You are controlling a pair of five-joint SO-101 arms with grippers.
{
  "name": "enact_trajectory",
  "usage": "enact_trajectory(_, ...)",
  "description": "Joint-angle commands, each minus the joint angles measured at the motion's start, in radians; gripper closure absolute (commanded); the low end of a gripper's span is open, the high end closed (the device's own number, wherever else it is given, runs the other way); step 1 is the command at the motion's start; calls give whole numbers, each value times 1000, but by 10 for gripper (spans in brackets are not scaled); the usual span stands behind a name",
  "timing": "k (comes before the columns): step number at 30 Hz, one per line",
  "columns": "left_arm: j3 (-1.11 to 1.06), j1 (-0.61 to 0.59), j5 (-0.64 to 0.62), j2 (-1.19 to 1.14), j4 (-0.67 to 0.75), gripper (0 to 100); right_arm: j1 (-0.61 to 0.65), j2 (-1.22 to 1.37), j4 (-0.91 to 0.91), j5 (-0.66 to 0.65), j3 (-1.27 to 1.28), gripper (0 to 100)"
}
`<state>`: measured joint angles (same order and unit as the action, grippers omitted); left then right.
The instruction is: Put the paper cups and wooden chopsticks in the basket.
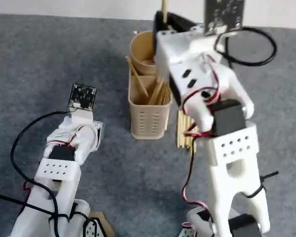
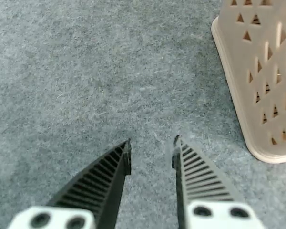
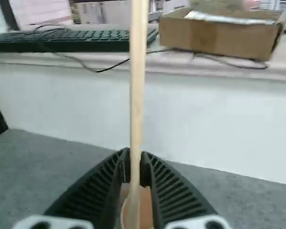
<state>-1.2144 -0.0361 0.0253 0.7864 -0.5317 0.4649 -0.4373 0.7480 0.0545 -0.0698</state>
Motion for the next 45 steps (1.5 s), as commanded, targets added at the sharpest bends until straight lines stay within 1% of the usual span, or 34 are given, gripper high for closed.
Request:
enact_trajectory(1, 4, 15, 9, 16, 17, 829, 15, -125, -197, 8, 252, 993)
enact_trajectory(3, 4, 15, 9, 16, 17, 829, 12, -196, -335, -11, 418, 993)
enact_trajectory(6, 4, 15, 9, 16, 17, 829, 13, -277, -513, -77, 628, 993)
enact_trajectory(7, 4, 15, 9, 16, 17, 829, 13, -295, -553, -84, 690, 993)
enact_trajectory(9, 4, 15, 9, 16, 17, 829, 12, -320, -575, -91, 780, 988)
enact_trajectory(11, 4, 15, 9, 16, 17, 829, 12, -341, -553, -118, 789, 962)
enact_trajectory(16, 4, 15, 9, 16, 17, 829, 13, -403, -464, -130, 785, 757)
enact_trajectory(18, 4, 15, 9, 16, 17, 829, 13, -435, -441, -130, 783, 748)
enact_trajectory(20, 4, 15, 9, 16, 17, 829, 10, -460, -394, -130, 745, 761)
enact_trajectory(22, 4, 15, 9, 16, 17, 829, 5, -469, -317, -130, 673, 776)
enact_trajectory(24, 4, 15, 9, 16, 17, 829, -42, -460, -200, -127, 552, 793)
enact_trajectory(26, 4, 15, 9, 16, 17, 829, -113, -409, -27, -126, 394, 803)
enact_trajectory(29, 4, 15, 9, 16, 17, 829, -249, -257, 222, -126, 160, 803)
enact_trajectory(32, 4, 15, 9, 16, 17, 829, -354, -76, 407, -133, -4, 803)
enact_trajectory(34, 4, 15, 9, 16, 15, 829, -404, 44, 489, -141, -38, 803)
enact_trajectory(36, 4, 15, 9, 16, 15, 829, -433, 159, 507, -181, -24, 803)
enact_trajectory(40, 4, 15, 9, 16, 15, 829, -458, 366, 492, -215, 27, 804)
enact_trajectory(42, 4, 15, 9, 16, 15, 829, -460, 463, 452, -238, 54, 804)
enact_trajectory(45, 4, 15, 9, 16, 15, 829, -458, 596, 378, -239, 76, 804)
